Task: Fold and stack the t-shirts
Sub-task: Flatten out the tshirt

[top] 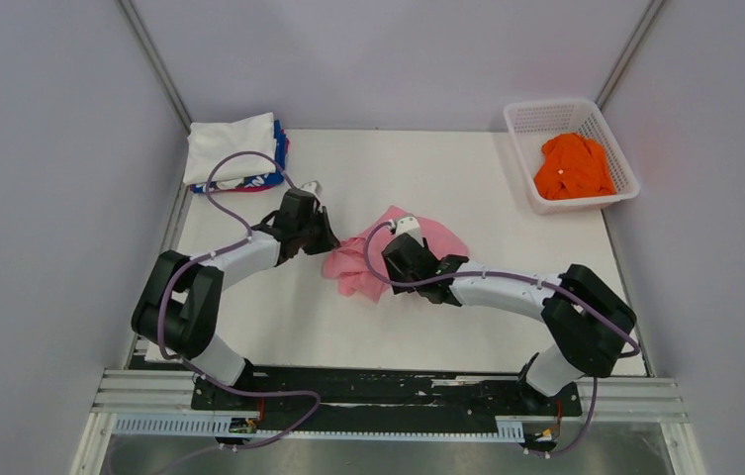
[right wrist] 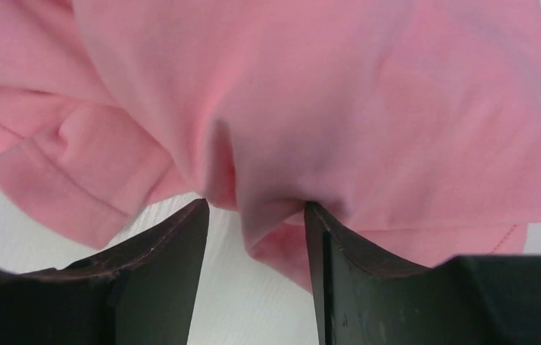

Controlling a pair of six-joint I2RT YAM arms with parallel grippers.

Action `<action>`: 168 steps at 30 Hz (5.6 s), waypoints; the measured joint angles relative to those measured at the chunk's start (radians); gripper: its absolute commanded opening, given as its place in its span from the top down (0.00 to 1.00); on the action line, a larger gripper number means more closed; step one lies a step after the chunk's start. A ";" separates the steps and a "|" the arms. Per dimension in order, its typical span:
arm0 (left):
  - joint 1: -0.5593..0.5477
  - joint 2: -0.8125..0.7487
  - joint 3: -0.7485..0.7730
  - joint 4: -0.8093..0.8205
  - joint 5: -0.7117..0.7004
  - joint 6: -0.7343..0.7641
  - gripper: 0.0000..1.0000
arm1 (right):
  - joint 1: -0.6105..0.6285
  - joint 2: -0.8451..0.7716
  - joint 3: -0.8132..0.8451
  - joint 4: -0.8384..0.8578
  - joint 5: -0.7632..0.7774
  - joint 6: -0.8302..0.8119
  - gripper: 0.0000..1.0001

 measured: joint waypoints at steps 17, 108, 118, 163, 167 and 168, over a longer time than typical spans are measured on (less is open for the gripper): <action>0.000 -0.167 -0.058 -0.002 -0.087 -0.005 1.00 | -0.007 -0.159 -0.035 -0.016 0.244 0.148 1.00; 0.150 0.189 0.562 -0.315 -0.472 0.092 0.00 | -0.669 0.034 0.230 0.256 -0.116 -0.208 0.00; -0.261 -0.059 0.256 -0.310 -0.324 0.126 0.00 | -0.695 -0.437 -0.161 0.144 -0.141 0.105 0.00; -0.374 0.003 0.182 -0.675 -0.796 -0.159 1.00 | -0.702 -0.547 -0.303 -0.036 -0.159 0.250 0.00; -0.244 -0.154 0.131 -0.736 -0.850 -0.220 1.00 | -0.702 -0.475 -0.301 -0.038 -0.164 0.239 0.00; -0.211 -0.184 0.117 -0.745 -0.857 -0.227 1.00 | -0.702 -0.457 -0.298 -0.041 -0.167 0.237 0.01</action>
